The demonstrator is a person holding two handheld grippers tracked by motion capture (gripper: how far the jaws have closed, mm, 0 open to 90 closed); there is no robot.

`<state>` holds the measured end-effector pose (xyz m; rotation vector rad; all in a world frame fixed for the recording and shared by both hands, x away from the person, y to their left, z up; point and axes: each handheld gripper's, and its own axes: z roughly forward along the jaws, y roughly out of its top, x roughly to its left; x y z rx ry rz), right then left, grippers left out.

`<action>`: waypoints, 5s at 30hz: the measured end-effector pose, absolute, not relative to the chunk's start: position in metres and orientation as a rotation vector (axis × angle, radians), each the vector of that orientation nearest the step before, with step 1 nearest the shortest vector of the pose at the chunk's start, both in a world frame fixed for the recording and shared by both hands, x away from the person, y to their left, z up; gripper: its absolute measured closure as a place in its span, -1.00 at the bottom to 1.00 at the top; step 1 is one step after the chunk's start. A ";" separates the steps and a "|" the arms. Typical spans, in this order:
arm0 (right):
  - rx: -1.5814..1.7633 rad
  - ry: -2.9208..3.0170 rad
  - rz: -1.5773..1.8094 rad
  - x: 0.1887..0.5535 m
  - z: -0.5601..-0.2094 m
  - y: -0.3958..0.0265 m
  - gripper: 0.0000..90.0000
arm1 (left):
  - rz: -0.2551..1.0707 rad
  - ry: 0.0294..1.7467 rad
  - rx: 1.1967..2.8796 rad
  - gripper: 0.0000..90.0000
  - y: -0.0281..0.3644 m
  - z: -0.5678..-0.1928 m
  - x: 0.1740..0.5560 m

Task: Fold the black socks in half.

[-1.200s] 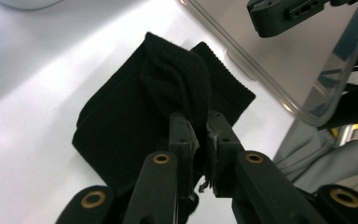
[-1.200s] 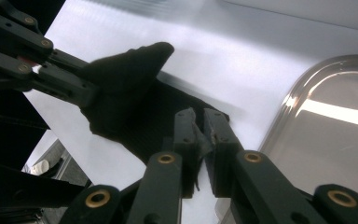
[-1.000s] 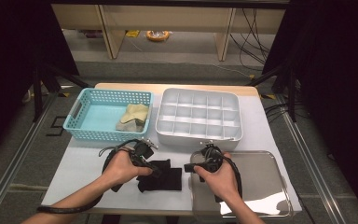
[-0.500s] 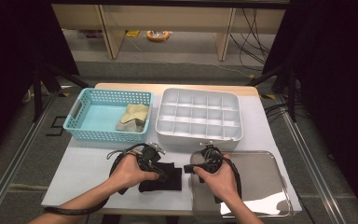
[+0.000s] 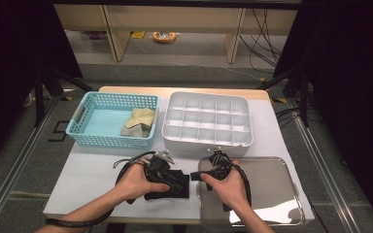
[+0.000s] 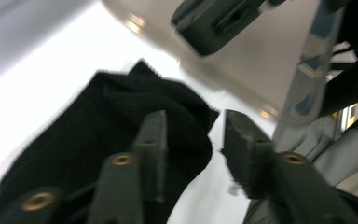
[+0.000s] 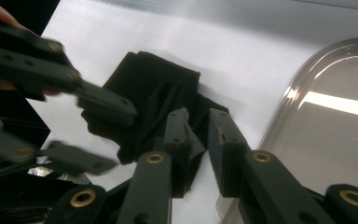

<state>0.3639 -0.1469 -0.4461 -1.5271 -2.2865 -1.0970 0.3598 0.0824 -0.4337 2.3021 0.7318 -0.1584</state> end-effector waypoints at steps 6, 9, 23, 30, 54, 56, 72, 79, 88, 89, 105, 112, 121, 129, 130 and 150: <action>-1.544 -2.295 -1.108 0.364 -0.442 -0.146 0.67 | -0.106 0.763 2.281 0.33 0.101 -0.430 0.365; -1.516 -2.299 -1.119 0.365 -0.440 -0.142 0.65 | -0.132 0.798 2.300 0.58 0.101 -0.437 0.367; -1.506 -2.312 -1.108 0.368 -0.440 -0.131 0.72 | -0.119 0.749 2.336 0.79 0.074 -0.454 0.365; -1.546 -2.322 -1.077 0.368 -0.443 -0.133 0.83 | -0.106 0.711 2.370 0.80 0.066 -0.462 0.367; -1.517 -2.380 -1.125 0.370 -0.443 -0.128 0.70 | -0.027 0.951 2.191 -0.03 0.137 -0.447 0.369; -1.513 -2.380 -1.125 0.370 -0.441 -0.126 0.71 | -0.048 1.006 2.156 -0.07 0.146 -0.451 0.369; -1.455 -2.394 -1.048 0.368 -0.433 -0.098 1.00 | -0.152 1.189 2.034 -0.01 0.181 -0.470 0.365; -1.398 -2.427 -1.006 0.368 -0.439 -0.083 1.00 | -0.241 1.239 2.006 0.06 0.179 -0.477 0.362; -1.401 -2.412 -0.929 0.367 -0.449 -0.074 1.00 | -0.330 1.240 2.030 0.16 0.171 -0.484 0.365; -1.396 -2.415 -0.937 0.367 -0.450 -0.074 1.00 | -0.330 1.238 2.033 0.18 0.170 -0.484 0.366; -1.412 -2.416 -0.869 0.368 -0.462 -0.067 1.00 | -0.357 1.228 2.054 0.72 0.165 -0.485 0.365; -1.414 -2.409 -0.853 0.368 -0.468 -0.065 1.00 | -0.370 1.213 2.011 0.81 0.165 -0.475 0.362; -1.441 -2.390 -0.853 0.368 -0.469 -0.063 1.00 | -0.401 1.144 1.975 0.84 0.161 -0.459 0.360; -1.442 -2.385 -0.848 0.368 -0.470 -0.056 1.00 | -0.383 1.157 1.930 0.84 0.159 -0.447 0.362; -1.444 -2.370 -0.880 0.367 -0.471 -0.055 1.00 | -0.372 1.153 1.931 0.84 0.159 -0.446 0.363; -1.421 -2.389 -0.958 0.362 -0.473 -0.054 1.00 | -0.339 1.145 1.953 0.84 0.165 -0.445 0.364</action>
